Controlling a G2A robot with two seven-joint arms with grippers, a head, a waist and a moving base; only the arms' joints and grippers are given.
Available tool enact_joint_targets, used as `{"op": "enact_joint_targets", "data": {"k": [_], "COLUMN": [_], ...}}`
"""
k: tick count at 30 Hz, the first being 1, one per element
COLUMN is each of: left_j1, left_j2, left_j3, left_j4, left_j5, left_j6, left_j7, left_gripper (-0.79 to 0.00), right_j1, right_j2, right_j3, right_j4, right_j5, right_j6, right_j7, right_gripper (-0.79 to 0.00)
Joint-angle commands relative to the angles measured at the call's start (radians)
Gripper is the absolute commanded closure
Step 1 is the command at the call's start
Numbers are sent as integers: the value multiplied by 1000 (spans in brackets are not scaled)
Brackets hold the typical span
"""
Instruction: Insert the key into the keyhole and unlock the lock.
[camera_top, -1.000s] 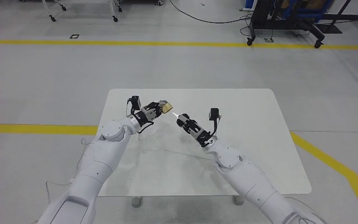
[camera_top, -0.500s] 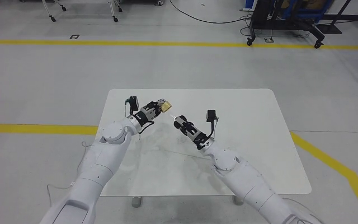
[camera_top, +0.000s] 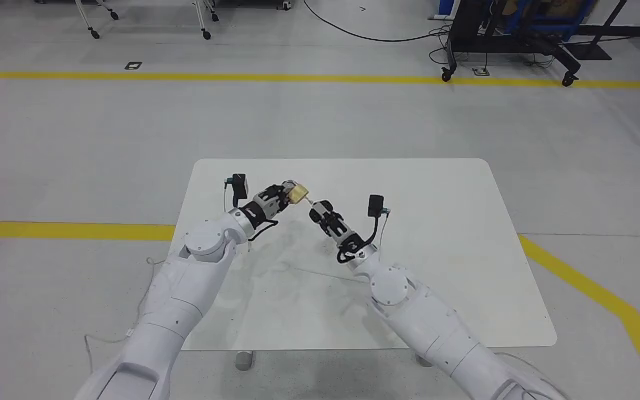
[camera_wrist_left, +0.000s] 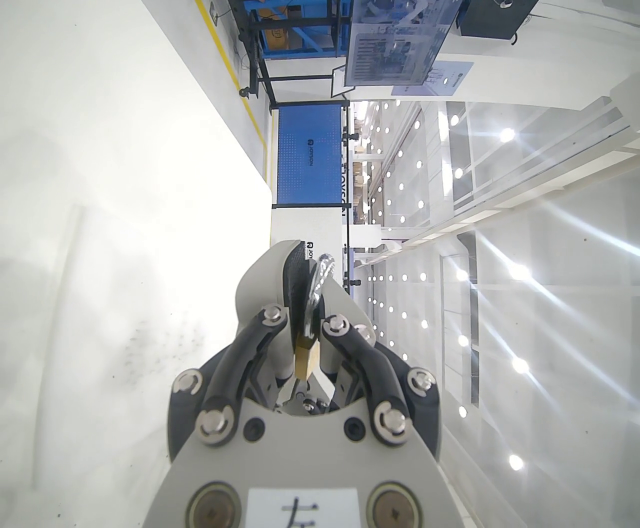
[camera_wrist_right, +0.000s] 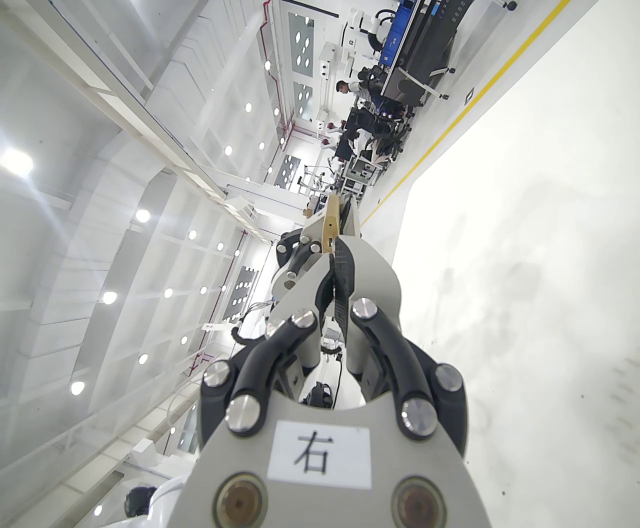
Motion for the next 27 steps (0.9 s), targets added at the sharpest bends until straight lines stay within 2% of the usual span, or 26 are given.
{"op": "enact_joint_targets", "data": {"k": [1, 9, 27], "left_j1": [1, 3, 14], "left_j2": [-1, -1, -2], "left_j3": [-1, -6, -25], "left_j4": [-3, -8, -22], "left_j5": [2, 24, 60], "left_j6": [2, 2, -1], "left_j7": [0, 0, 27], "left_gripper": [0, 0, 0], "right_j1": [6, 6, -42], "right_j2": [-6, -25, -32], "right_j3": [1, -2, 54], "right_j4": [11, 25, -27], "right_j5": [-21, -57, -119], "right_j6": [9, 12, 38], "right_j7": [-18, -22, 22], "right_gripper": [0, 0, 0]}}
